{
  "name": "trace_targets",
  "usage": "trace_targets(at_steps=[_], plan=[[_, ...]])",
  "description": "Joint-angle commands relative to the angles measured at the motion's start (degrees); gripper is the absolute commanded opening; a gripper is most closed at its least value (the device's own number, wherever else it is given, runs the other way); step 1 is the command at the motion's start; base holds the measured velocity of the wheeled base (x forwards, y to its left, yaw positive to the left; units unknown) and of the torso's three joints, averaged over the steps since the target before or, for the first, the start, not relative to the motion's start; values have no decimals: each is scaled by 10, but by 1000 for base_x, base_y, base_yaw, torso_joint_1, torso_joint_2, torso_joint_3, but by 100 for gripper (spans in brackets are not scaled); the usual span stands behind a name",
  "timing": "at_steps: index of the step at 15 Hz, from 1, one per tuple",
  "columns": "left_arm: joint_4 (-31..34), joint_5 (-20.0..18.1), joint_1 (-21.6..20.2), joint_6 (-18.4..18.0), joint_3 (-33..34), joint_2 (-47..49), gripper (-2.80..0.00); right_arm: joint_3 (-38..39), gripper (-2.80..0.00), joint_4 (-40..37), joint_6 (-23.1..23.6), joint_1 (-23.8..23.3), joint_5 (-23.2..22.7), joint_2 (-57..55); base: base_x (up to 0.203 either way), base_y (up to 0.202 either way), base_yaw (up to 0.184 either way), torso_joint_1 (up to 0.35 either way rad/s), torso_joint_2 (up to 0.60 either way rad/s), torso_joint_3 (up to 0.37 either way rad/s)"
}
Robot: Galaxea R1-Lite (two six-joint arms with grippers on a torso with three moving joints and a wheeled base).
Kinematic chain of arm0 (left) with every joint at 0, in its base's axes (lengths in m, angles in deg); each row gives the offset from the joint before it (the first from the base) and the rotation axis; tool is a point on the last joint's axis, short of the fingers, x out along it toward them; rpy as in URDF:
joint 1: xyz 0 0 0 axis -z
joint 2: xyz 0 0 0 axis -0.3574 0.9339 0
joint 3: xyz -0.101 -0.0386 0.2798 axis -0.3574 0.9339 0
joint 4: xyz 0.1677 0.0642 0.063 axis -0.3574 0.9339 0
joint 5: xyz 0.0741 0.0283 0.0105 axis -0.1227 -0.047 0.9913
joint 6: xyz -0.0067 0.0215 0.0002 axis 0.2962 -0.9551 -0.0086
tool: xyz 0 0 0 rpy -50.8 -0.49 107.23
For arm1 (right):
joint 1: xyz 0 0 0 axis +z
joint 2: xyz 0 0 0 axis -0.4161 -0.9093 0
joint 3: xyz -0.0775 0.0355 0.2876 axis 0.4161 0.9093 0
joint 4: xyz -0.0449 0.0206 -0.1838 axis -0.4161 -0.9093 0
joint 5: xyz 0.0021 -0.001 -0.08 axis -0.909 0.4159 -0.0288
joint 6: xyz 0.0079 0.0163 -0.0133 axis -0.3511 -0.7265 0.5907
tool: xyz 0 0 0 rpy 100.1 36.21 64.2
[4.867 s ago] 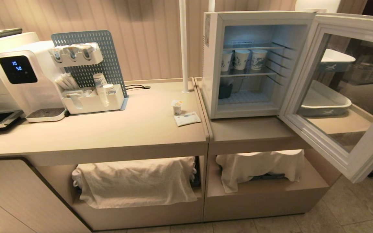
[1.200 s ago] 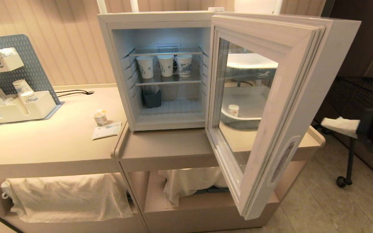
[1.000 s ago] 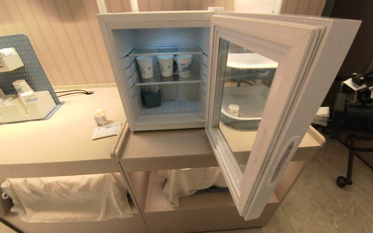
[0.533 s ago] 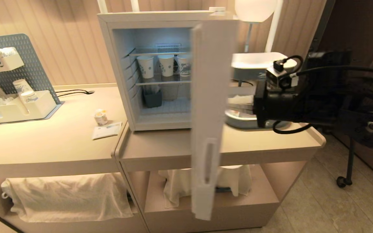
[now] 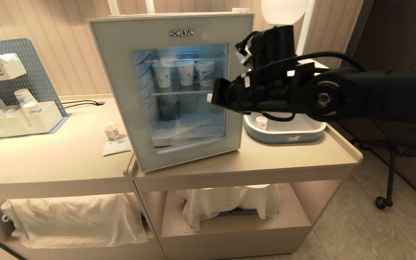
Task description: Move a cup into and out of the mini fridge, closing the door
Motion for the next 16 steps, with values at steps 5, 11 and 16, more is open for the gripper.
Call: trace_targets(at_steps=[5, 11, 16], plan=[[0, 0, 0, 0, 1, 0, -280, 30, -280, 3, 140, 32, 162, -13, 0, 0, 0, 0, 0, 0], [0, 0, 0, 0, 1, 0, -280, 217, -280, -6, 172, -14, 331, 318, 0, 0, 0, 0, 0, 0], [0, 0, 0, 0, 1, 0, -280, 398, -280, -66, 238, -166, 433, 767, 0, 0, 0, 0, 0, 0]])
